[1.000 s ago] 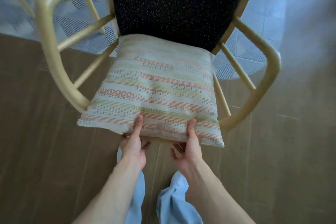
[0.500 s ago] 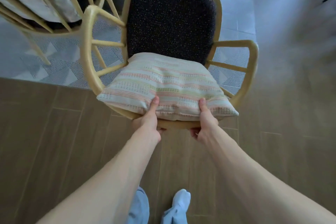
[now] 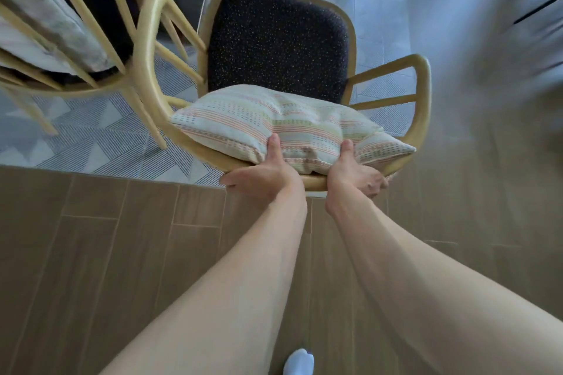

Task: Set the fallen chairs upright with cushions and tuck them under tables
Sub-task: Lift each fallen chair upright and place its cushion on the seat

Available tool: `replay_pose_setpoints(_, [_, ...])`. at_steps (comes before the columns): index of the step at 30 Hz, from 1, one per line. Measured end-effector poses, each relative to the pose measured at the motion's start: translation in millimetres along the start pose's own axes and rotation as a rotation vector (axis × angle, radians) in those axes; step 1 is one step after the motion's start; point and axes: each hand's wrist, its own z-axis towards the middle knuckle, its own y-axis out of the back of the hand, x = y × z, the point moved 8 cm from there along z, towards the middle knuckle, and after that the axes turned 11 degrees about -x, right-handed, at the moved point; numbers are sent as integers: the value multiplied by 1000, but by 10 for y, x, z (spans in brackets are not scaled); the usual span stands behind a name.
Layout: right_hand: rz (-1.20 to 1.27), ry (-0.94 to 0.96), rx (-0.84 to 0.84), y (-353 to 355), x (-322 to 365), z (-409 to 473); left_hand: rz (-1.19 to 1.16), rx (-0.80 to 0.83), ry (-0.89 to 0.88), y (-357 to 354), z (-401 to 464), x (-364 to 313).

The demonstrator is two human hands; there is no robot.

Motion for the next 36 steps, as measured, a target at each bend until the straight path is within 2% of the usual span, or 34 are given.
replay_pose_setpoints(5, [85, 8, -30, -299, 602, 31, -32, -74, -131, -417, -73, -518])
replay_pose_setpoints(18, [64, -1, 6, -995, 1742, 143, 9, -133, -205, -1322, -119, -1475])
replay_pose_setpoints(25, [14, -38, -18, -1075, 1785, 163, 46, -263, -204, -1398, -118, -1512])
replay_pose_setpoints(31, [30, -36, -25, -1123, 1765, 171, 37, -283, -224, -1414, -103, -1501])
replay_pose_setpoints(33, [22, -34, -25, -1073, 1799, 140, 30, -268, -247, -1377, -131, -1556])
replay_pose_setpoints(36, [48, -20, 57, -1007, 1875, 80, 14, -145, -252, -1374, -196, -1615])
